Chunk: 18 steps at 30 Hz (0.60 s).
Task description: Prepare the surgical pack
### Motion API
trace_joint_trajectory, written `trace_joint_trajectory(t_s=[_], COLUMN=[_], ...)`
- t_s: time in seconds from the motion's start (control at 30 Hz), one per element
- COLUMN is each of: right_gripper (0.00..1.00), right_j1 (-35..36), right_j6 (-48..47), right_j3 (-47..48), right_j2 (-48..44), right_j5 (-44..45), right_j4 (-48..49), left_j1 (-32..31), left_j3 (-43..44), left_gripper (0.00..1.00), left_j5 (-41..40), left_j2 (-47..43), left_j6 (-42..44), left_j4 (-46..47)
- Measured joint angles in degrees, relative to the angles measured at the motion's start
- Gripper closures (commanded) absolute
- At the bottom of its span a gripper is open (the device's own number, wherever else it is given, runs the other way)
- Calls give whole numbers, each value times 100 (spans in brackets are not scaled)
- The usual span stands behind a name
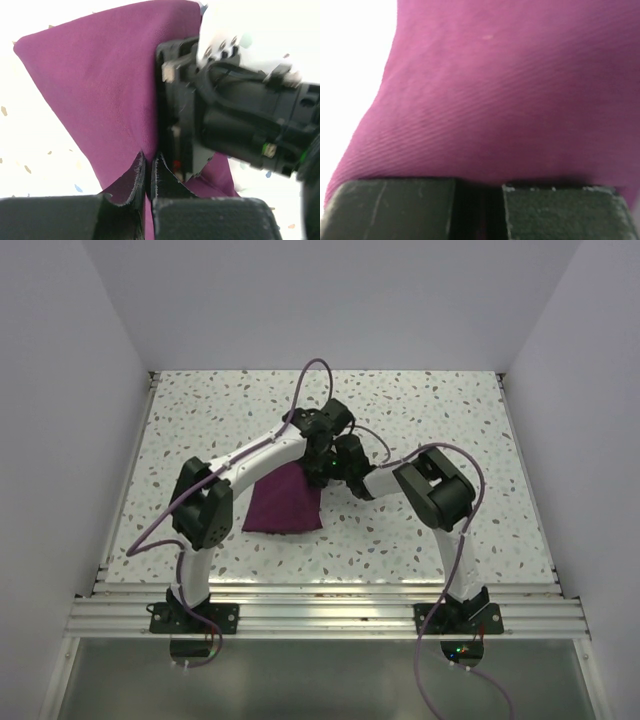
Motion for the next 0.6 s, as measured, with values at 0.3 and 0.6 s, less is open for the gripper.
trace_joint_trajectory(t_s=[0.3, 0.6], right_gripper=[100, 100], right_j1=[-538, -752], right_j6=[-466, -557], right_j3=[-562, -476], right_j2=[-597, -664], right_j5=[-238, -358], right_j4=[-514, -540], left_j1=[-157, -166], left_j3=[-122, -260], left_gripper=[100, 100], left_j5=[197, 306], left_j2=[-39, -103], left_j6=[15, 22], left_j4=[212, 323])
